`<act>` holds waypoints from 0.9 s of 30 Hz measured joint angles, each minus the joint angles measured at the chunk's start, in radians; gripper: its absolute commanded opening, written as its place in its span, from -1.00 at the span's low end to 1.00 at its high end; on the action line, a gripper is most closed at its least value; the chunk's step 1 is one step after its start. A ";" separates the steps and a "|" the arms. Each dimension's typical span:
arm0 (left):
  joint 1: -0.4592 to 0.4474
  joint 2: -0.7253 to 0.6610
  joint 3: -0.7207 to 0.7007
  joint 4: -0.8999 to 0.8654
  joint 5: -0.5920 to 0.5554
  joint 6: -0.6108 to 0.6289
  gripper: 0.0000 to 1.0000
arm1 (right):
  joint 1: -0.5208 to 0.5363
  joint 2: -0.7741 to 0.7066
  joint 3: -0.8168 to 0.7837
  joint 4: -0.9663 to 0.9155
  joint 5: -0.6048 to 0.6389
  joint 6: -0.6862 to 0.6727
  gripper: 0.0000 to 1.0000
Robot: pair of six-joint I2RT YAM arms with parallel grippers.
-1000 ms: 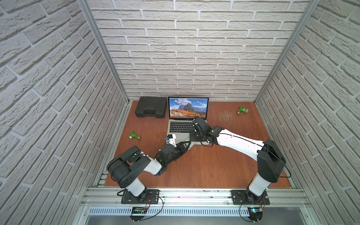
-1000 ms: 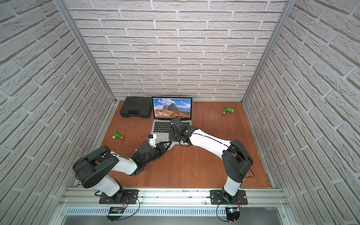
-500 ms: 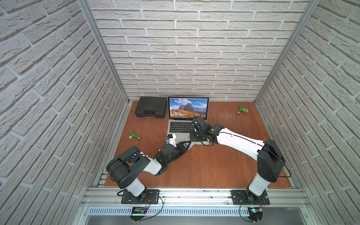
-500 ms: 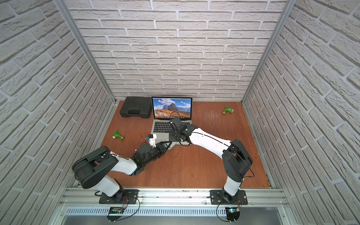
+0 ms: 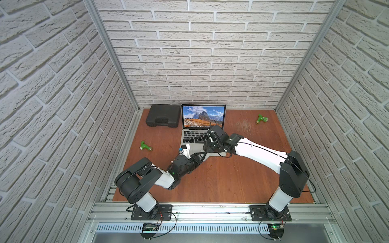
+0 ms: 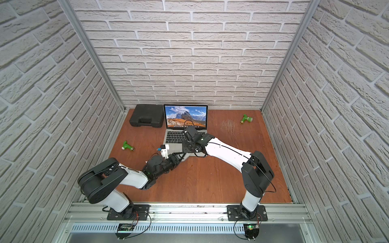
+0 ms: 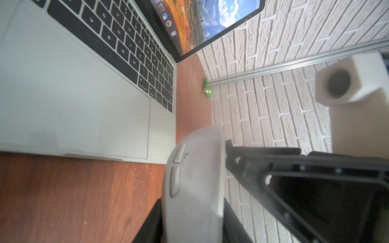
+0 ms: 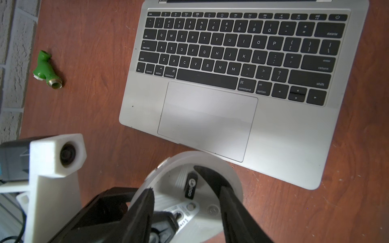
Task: Remove the wireless mouse receiver from the laptop
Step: Insert the USB plug into the mouse, then take out the USB plug from the mouse.
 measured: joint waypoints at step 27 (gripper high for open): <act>0.098 -0.111 0.322 -0.304 0.584 -0.140 -1.00 | -0.433 -0.394 -0.153 -0.034 -0.517 -0.143 0.30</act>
